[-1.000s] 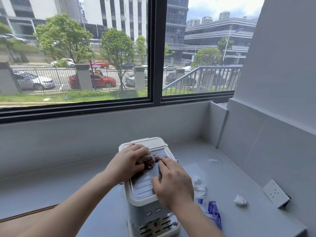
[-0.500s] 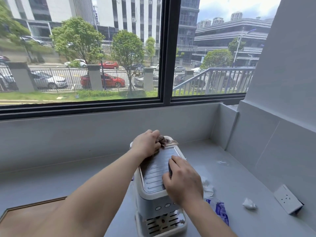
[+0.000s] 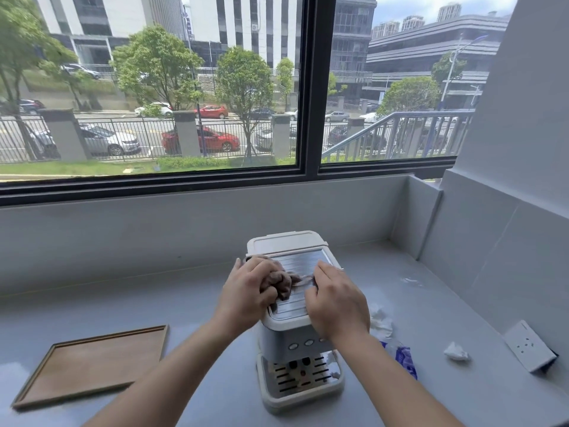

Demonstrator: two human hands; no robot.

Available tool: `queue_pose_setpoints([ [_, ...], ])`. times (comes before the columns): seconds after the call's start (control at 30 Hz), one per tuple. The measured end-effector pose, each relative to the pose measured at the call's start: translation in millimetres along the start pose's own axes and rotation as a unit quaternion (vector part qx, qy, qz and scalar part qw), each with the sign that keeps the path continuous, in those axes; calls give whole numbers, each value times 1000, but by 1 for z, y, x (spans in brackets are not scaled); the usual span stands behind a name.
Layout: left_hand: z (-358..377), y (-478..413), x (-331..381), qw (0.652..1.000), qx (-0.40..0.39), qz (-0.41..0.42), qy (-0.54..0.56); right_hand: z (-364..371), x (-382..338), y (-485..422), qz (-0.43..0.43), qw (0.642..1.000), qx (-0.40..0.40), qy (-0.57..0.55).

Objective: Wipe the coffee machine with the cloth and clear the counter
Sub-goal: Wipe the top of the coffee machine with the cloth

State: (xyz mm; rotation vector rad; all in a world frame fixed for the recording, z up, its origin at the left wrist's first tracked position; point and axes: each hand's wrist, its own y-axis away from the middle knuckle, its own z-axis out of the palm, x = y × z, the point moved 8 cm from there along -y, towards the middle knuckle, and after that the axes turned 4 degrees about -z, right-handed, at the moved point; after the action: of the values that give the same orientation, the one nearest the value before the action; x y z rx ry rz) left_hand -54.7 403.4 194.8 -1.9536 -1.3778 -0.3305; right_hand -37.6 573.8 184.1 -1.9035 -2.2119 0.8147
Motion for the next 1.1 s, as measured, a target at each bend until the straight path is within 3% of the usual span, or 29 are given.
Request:
queue_pose_setpoints([
  [0.27,4,33,22,998,-23,63,6,-13,3,6,21,996,39,-71],
  [0.37,7,38,33,996,-48,77,14,-17,4,5,31,993,20,-108],
  [0.5,18,34,50,995,-89,40,-10,-23,15,9,87,939,-72,-325],
  [0.57,24,28,55,994,-105,-23,34,-26,13,16,49,920,-116,-372],
  [0.67,32,12,68,971,-125,-102,175,-26,16,26,8,927,-150,-342],
  [0.77,39,4,79,935,-200,-104,274,-26,27,21,-2,913,-179,-367],
  [0.83,34,8,76,911,-240,-98,320,-27,30,14,-45,928,-179,-322],
  [0.93,10,16,47,962,-119,-126,213,-26,30,2,-110,951,-158,-242],
  [1.0,9,23,37,989,-68,-112,74,-26,39,-14,-79,964,-128,-220],
  [1.1,30,31,35,992,-67,-83,-66,-22,57,-38,3,976,-102,-192],
])
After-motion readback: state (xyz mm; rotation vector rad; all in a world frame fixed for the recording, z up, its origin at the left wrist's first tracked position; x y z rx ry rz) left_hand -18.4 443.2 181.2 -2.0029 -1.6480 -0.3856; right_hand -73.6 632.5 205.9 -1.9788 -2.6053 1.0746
